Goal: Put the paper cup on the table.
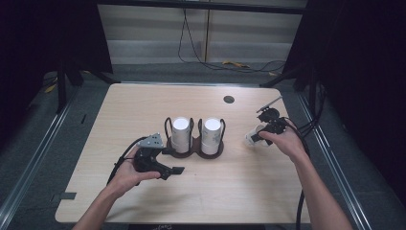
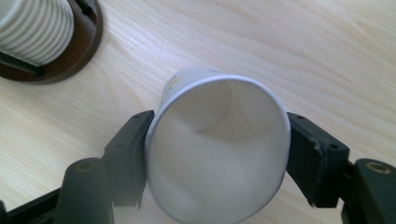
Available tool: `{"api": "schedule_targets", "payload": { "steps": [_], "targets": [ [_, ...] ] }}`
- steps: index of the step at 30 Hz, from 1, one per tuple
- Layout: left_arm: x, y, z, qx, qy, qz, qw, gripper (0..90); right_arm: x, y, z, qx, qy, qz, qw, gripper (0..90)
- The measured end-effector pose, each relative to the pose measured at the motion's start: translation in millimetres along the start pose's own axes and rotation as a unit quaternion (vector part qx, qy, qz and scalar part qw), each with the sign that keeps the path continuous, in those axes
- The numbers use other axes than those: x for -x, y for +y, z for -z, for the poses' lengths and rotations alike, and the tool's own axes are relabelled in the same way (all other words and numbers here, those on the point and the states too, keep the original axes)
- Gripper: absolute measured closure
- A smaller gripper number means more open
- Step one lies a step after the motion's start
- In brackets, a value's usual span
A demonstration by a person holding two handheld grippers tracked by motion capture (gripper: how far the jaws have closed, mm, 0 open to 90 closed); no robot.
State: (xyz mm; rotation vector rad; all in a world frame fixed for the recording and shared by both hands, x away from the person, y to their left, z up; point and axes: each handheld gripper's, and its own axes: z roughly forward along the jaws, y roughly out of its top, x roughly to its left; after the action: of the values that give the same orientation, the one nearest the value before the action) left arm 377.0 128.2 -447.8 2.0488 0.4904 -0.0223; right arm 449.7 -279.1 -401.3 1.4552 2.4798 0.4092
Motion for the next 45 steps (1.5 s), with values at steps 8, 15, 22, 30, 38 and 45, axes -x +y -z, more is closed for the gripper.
{"api": "schedule_targets", "payload": {
  "steps": [8, 15, 22, 30, 38, 45],
  "targets": [
    [4.2, -3.6, 3.8, -0.002, 0.001, -0.005, 1.0, 17.1, -6.1, 11.3, -7.8, -0.033, -0.015, 0.014, 0.9992, 29.2],
    [5.4, -3.9, 6.0, -0.001, 0.001, -0.009, 1.0, 17.1, -15.9, 23.4, -14.1, -0.039, -0.027, 0.023, 0.9986, 25.3],
    [2.9, -4.6, 8.0, 0.002, 0.003, -0.005, 1.0, 17.1, -17.4, 31.1, -20.1, -0.03, -0.024, 0.021, 0.9991, 22.4],
    [2.8, -4.7, 9.4, 0.003, 0.003, -0.006, 1.0, 17.1, -19.0, 32.5, -26.5, -0.022, -0.015, 0.011, 0.9996, 18.5],
    [2.2, -4.7, 9.6, 0.002, 0.005, -0.005, 1.0, 17.1, -19.5, 30.2, -26.9, -0.005, -0.007, 0.009, 0.9999, 17.2],
    [3.1, -4.4, 8.6, 0.001, 0.003, -0.008, 1.0, 17.1, -18.2, 26.8, -23.5, 0.023, -0.007, 0.0, 0.9997, 16.6]
  ]
}}
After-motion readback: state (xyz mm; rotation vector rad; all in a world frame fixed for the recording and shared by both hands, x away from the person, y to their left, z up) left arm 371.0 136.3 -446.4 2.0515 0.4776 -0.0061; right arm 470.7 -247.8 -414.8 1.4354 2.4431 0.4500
